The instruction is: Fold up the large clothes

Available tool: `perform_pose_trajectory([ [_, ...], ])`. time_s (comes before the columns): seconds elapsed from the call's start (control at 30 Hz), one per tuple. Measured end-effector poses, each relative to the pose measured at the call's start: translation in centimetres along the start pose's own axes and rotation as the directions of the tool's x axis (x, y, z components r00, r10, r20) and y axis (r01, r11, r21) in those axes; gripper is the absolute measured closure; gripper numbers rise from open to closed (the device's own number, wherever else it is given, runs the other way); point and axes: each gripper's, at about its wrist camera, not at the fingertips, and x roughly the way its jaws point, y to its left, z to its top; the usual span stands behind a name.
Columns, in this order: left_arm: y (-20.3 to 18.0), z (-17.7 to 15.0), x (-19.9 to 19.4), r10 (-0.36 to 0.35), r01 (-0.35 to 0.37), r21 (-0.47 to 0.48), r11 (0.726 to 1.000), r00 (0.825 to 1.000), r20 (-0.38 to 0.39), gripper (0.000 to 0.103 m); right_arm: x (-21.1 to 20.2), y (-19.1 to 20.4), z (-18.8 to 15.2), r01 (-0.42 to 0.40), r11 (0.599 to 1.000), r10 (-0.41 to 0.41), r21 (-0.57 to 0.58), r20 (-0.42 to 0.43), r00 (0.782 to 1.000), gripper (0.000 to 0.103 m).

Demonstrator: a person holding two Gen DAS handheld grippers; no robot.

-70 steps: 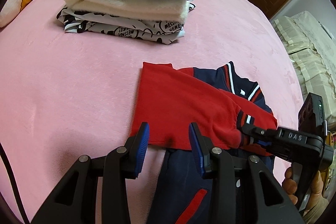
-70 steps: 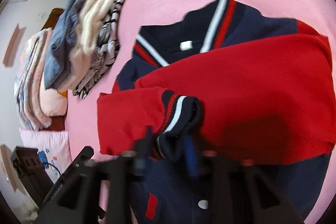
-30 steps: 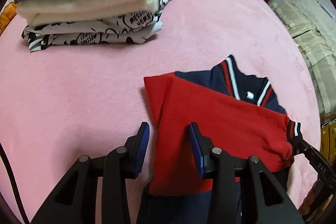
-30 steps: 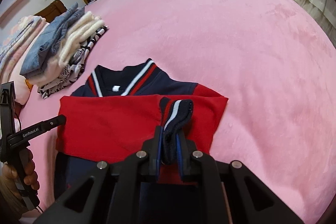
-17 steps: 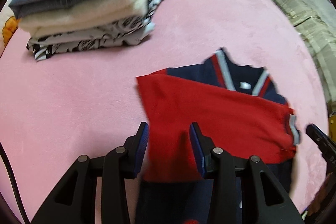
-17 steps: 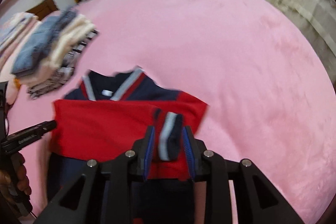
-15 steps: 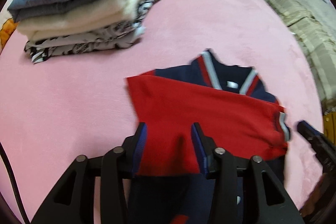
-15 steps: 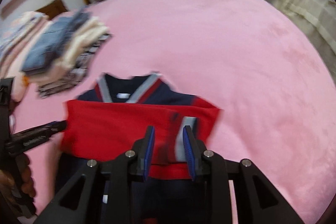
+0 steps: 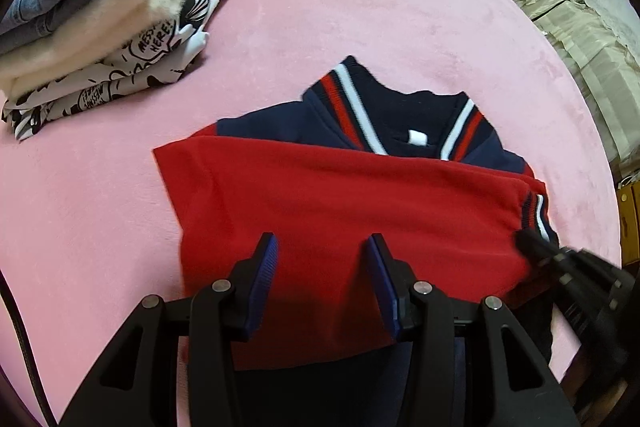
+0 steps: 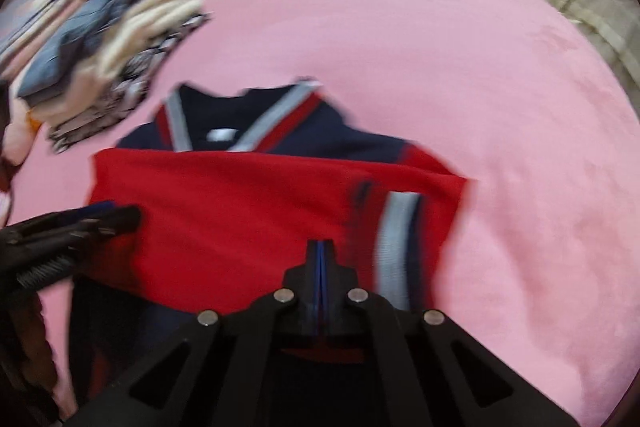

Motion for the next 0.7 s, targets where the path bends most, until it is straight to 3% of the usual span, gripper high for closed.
perform_pose_trajectory([
  [0.17, 1.3, 0.1, -0.1, -0.020, 0.020, 0.004, 1.000, 1.000, -0.024, 0.056, -0.3, -2.8, -0.3, 0.004, 0.999, -0.004, 0.032, -0.006, 1.000, 0.103],
  [0.27, 1.5, 0.2, 0.0, -0.024, 0.024, -0.010, 1.000, 0.999, -0.039, 0.037, -0.3, -2.4, -0.1, 0.027, 1.000, -0.027, 0.010, -0.004, 1.000, 0.103],
  [0.5, 0.9, 0.5, 0.3, -0.025, 0.023, -0.029, 0.999, 0.998, -0.064, 0.023, -0.1, -2.7, -0.1, 0.003, 0.998, -0.002, 0.068, -0.009, 1.000, 0.103],
  [0.7, 0.4, 1.1, 1.2, -0.036, 0.032, -0.057, 0.998, 0.997, -0.075, 0.021, -0.1, -2.6, -0.2, -0.005, 0.998, 0.005, 0.062, -0.009, 1.000, 0.103],
])
